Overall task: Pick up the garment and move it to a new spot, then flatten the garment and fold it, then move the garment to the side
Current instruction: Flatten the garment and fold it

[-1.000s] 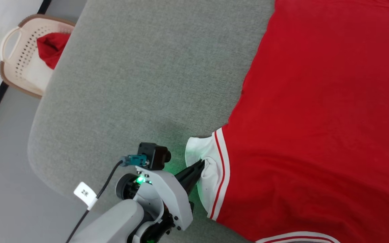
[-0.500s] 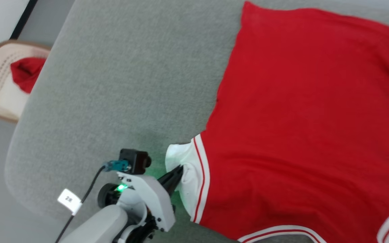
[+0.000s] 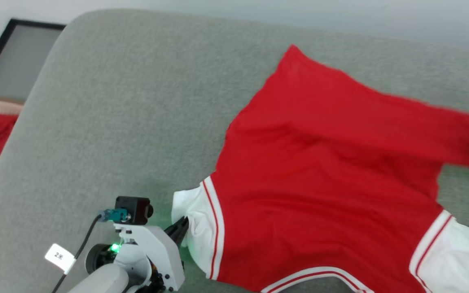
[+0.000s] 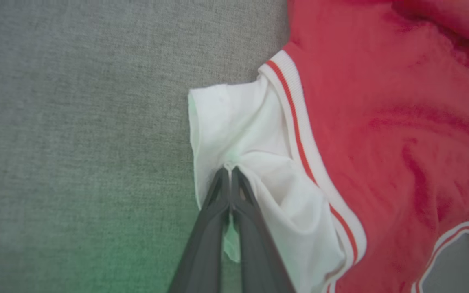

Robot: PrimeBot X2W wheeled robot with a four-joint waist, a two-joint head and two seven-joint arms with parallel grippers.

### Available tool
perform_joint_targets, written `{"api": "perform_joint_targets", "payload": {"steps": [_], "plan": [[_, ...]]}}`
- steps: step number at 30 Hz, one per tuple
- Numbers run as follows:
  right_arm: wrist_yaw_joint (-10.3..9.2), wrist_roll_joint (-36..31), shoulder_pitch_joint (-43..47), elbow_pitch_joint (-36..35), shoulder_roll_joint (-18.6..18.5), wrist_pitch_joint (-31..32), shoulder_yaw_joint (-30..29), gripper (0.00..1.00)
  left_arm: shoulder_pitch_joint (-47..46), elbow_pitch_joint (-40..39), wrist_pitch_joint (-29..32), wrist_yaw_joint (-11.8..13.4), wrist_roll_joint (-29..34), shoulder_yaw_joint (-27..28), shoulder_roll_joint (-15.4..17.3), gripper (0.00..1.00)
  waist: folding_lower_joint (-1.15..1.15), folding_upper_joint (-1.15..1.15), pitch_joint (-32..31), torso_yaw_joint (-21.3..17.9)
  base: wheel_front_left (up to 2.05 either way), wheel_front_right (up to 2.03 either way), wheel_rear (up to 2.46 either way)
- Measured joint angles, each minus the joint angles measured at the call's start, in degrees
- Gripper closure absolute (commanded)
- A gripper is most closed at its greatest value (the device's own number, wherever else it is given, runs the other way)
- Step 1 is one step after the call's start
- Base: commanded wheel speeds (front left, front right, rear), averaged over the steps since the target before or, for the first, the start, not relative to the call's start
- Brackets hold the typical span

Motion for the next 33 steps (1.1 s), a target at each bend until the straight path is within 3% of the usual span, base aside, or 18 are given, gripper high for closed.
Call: {"api": "perform_joint_targets", "payload": {"steps": [10, 16, 20, 21, 22, 23, 33], "plan": [[0.0, -1.9, 22.55, -13.94, 7.88, 2.85, -13.39, 1.0, 1.76, -2.7, 0.86, 1.88, -0.43, 0.27, 1.91, 1.0, 0.0, 0.0, -3.15, -3.55, 0.0, 0.0, 0.0], [0.0, -4.25, 27.75, -16.25, 12.14, 1.85, -15.37, 1.0, 2.08, -3.78, 0.94, 2.25, -0.48, 0.36, 2.52, 1.0, 0.0, 0.0, -3.24, -4.6, 0.0, 0.0, 0.0], [0.0, -5.58, 28.46, -15.67, 13.0, -0.02, -14.68, 1.0, 2.08, -3.96, 1.12, 2.4, -0.49, 0.4, 2.77, 1.0, 0.0, 0.0, -3.09, -5.06, 0.0, 0.0, 0.0], [0.0, -5.93, 28.53, -15.41, 12.94, -0.43, -14.13, 0.75, 2.08, -3.99, 1.19, 2.41, -0.51, 0.38, 2.78, 1.0, 0.0, 0.0, -3.04, -5.15, 0.0, 0.0, 0.0], [0.0, -6.59, 28.49, -15.41, 12.74, -1.43, -13.5, 0.25, 2.08, -4.04, 1.2, 2.41, -0.51, 0.38, 2.78, 1.0, 0.0, 0.0, -2.98, -5.23, 0.0, 0.0, 0.0], [0.0, -6.92, 28.36, -15.34, 12.5, -2.13, -13.1, 0.0, 2.08, -4.08, 1.25, 2.42, -0.51, 0.41, 2.79, 1.0, 0.0, 0.0, -2.94, -5.34, 0.0, 0.0, 0.0], [0.0, -6.68, 28.24, -20.3, 8.49, -7.68, -10.6, 0.0, 2.25, -4.26, 1.15, 2.76, -0.52, 0.49, 3.04, 1.0, 0.0, 0.0, -3.23, -6.27, 0.0, 0.0, 0.0]]}}
